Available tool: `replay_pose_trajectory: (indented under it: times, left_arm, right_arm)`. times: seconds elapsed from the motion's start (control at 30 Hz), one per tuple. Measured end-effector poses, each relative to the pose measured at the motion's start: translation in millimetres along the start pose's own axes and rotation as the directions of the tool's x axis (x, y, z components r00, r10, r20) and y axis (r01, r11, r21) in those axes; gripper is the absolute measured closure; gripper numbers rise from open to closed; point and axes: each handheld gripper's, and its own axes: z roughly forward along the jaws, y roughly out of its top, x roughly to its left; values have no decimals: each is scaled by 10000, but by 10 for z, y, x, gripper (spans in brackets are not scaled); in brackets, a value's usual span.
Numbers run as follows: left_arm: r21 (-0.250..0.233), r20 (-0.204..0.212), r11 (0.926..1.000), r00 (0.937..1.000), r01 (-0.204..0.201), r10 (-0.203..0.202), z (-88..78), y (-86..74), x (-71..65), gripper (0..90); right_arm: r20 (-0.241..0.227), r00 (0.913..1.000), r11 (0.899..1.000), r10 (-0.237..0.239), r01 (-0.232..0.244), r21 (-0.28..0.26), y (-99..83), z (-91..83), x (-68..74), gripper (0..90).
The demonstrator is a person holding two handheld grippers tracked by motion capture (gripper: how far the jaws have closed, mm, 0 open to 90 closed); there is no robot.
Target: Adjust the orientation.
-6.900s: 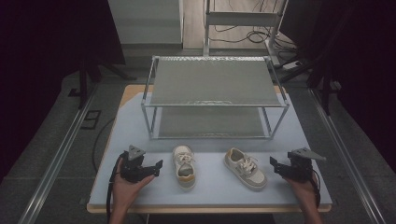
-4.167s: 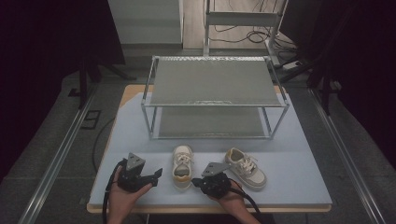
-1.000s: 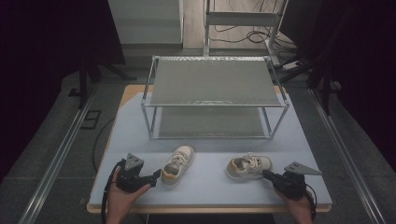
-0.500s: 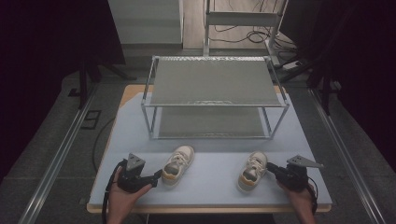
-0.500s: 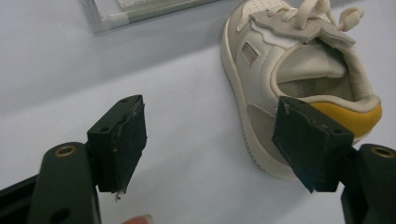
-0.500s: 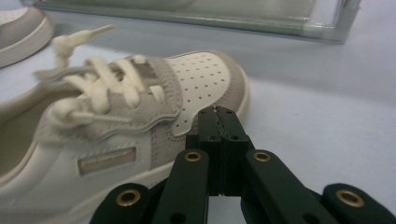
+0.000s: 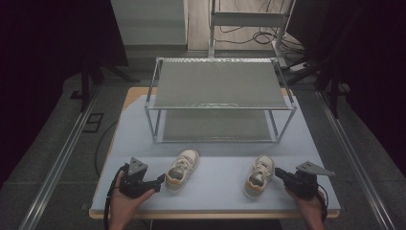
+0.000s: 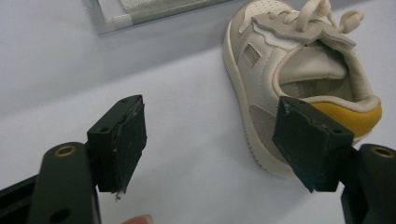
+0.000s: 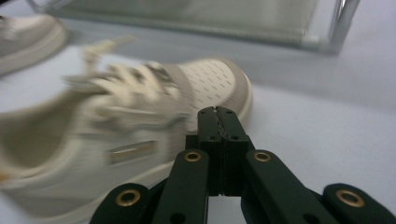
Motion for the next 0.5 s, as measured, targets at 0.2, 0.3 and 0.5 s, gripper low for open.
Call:
replay_pose_trajectory:
  times: [0.2,0.3,0.5]
  left_arm:
    - [45,7,10000,10000,-62,62,3,5,-20,253]
    - [-14,57,10000,10000,-66,66,1,7,-26,253]
    - [-20,39,10000,10000,-23,23,2,3,-13,253]
  right_arm:
    - [-487,9979,9970,-437,405,-659,87,-233,217,894]
    - [-885,9938,9939,-673,591,-929,132,-299,349,889]
    - [-1638,9779,9883,-1302,1147,-1007,170,-288,659,882]
